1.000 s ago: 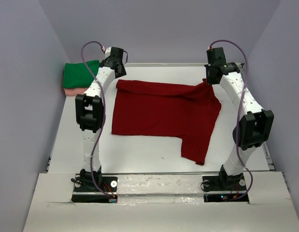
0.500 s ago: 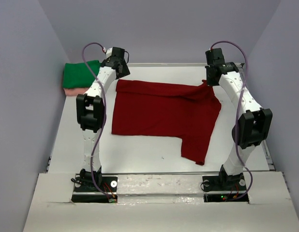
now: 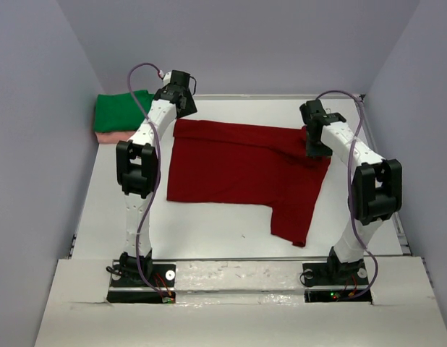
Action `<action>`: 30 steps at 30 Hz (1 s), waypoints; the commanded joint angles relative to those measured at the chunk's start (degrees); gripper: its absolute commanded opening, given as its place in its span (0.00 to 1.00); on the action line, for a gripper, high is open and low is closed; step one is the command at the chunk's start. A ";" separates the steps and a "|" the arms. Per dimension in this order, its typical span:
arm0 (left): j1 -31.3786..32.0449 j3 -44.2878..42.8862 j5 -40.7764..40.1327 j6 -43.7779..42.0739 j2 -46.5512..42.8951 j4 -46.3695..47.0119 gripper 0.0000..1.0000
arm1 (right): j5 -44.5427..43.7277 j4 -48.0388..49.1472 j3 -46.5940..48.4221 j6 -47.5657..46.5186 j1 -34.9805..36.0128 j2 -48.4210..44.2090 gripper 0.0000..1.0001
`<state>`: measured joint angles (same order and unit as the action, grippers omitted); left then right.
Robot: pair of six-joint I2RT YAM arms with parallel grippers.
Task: Fold and stack the t-shirts
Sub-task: Flatten the tshirt out
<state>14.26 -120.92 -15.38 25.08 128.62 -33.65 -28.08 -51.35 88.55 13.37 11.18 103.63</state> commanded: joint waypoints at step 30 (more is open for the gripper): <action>-0.20 -3.44 8.42 -1.53 3.13 2.44 0.00 | 4.26 5.66 34.40 -12.66 -0.19 25.65 0.41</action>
<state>14.74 -121.95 -12.45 23.55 129.45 -32.88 -23.33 -44.62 115.94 3.27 11.81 129.16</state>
